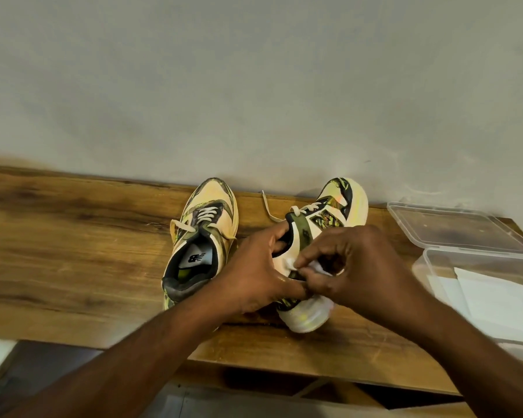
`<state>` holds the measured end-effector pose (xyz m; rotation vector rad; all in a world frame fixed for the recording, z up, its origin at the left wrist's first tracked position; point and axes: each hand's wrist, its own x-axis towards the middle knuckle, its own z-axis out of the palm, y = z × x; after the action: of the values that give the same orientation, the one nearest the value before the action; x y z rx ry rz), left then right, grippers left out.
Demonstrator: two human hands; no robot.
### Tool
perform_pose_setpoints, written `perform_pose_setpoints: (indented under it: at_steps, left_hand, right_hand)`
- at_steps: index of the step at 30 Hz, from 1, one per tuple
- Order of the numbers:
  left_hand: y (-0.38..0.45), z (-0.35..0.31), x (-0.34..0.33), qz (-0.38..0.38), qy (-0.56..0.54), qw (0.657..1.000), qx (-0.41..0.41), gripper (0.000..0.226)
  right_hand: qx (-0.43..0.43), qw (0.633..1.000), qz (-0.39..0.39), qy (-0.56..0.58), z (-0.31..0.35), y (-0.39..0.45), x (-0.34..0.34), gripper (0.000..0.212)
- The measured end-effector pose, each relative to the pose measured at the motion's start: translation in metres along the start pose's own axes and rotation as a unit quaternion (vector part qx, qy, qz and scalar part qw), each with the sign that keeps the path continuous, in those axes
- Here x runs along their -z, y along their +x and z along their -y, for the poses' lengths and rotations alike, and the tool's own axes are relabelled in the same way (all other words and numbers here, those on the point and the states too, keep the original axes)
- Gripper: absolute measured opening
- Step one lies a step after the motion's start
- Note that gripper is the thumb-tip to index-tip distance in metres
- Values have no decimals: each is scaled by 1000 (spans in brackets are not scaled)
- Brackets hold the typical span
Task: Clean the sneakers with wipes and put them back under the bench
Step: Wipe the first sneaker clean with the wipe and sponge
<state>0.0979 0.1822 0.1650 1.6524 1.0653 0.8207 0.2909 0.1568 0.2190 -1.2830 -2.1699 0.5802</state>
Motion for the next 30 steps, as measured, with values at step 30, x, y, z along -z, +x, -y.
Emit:
perform_pose_setpoints:
  at_steps: [30]
  left_hand:
    - [0, -3, -6, -6, 8, 1000, 18, 88]
  right_hand:
    - [-18, 992, -118, -43, -13, 14, 7, 19]
